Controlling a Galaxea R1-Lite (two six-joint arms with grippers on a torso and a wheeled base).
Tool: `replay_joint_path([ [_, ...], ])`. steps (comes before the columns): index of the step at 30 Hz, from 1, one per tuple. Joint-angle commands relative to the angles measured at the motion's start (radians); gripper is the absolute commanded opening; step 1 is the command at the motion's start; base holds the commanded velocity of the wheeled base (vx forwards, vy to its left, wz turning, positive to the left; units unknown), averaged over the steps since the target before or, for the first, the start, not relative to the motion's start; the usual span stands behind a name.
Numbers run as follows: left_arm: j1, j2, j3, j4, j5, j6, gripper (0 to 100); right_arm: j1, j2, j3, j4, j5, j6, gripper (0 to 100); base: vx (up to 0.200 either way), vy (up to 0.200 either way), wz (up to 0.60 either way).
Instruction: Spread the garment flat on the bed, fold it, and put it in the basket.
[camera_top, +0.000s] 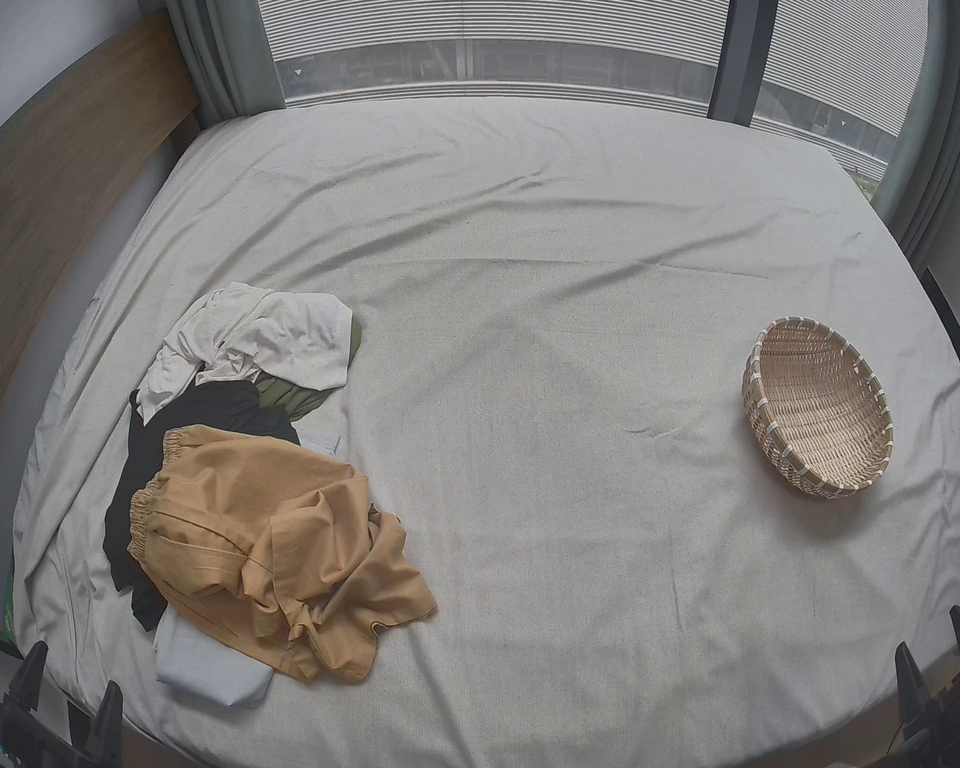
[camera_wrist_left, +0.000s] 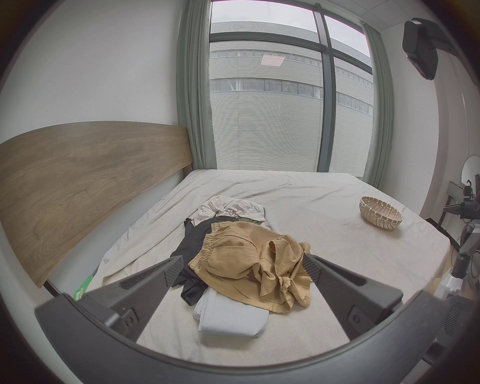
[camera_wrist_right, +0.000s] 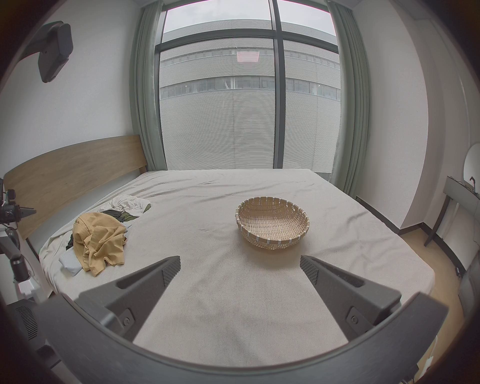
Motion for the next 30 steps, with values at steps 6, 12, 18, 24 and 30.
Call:
replay_joint_path([
  [6,0.000,-0.016,0.018,-0.001,-0.001,-0.002,100,0.001,-0.012,0.016,0.000,0.005,-0.015,100,0.000,0.000,0.00],
  [12,0.000,-0.016,0.018,-0.001,0.000,-0.003,100,0.001,-0.015,0.016,-0.002,0.005,-0.015,100,0.000,0.000,0.00],
  [18,0.002,-0.016,0.018,-0.001,0.000,-0.003,100,0.003,0.038,-0.071,-0.105,0.014,-0.008,100,0.000,0.000,0.00],
  [24,0.002,-0.016,0.018,-0.001,0.002,-0.008,100,0.004,0.255,-0.168,-0.213,0.037,-0.013,100,0.000,0.000,0.00],
  [30,0.002,-0.016,0.018,-0.001,0.000,-0.005,100,0.050,0.386,-0.134,-0.221,0.119,-0.005,100,0.000,0.000,0.00],
])
